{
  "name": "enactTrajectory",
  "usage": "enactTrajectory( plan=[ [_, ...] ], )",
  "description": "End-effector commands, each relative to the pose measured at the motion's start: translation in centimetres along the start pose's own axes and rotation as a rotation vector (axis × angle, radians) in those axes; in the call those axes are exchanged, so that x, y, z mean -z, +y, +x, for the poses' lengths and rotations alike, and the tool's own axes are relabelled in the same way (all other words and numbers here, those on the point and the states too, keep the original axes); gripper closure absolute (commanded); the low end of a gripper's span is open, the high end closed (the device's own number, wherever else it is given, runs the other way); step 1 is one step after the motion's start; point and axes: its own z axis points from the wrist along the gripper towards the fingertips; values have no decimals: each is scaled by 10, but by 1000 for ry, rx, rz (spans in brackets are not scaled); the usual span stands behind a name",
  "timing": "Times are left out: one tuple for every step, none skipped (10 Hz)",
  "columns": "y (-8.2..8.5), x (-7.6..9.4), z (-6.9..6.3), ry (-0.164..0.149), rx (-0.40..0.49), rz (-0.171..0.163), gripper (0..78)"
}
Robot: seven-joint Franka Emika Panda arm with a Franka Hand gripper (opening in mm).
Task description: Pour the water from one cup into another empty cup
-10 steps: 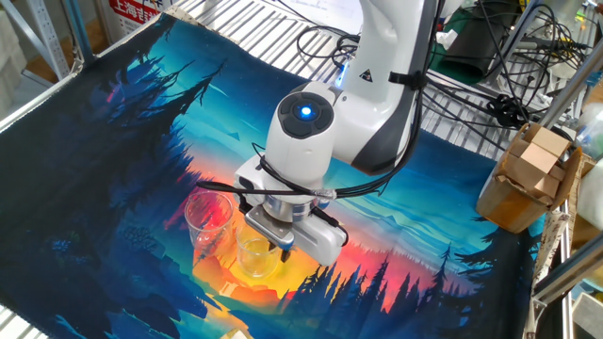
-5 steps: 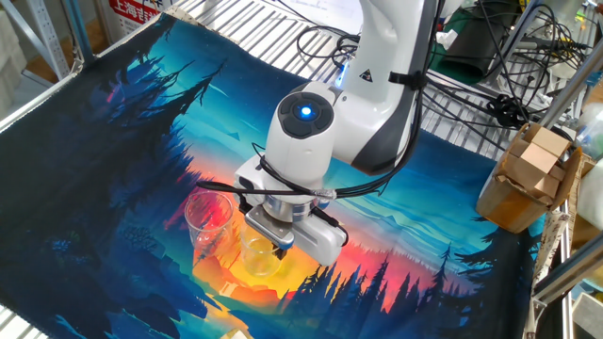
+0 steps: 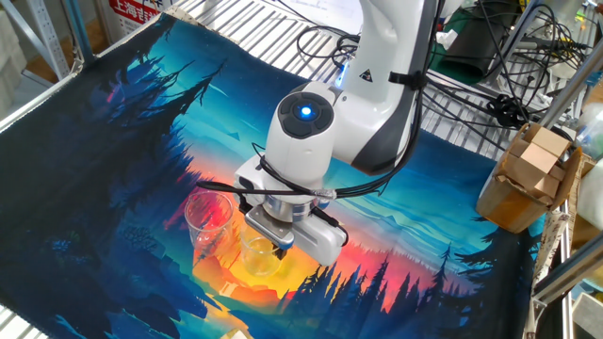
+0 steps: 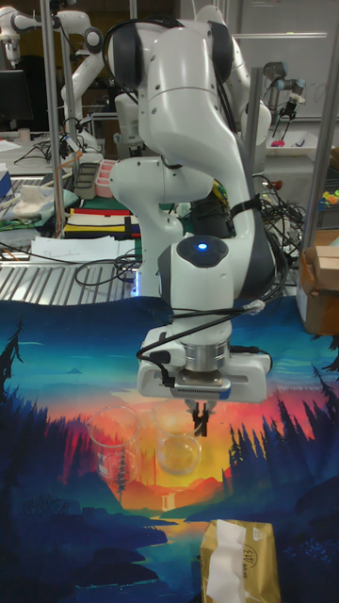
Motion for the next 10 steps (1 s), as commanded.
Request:
enactTrajectory(
  plan=[
    [2,32,5,-2,-29,56,763],
    [3,35,5,-2,-31,58,763],
    [3,36,6,-2,-33,58,763],
    [3,39,6,1,-37,59,763],
    [3,40,6,1,-38,59,763],
    [3,44,7,6,-43,58,763],
    [3,45,7,7,-45,57,763],
    [3,46,7,7,-51,58,763],
    [3,48,7,11,-57,61,763],
    [3,51,7,13,-65,60,763]
  ],
)
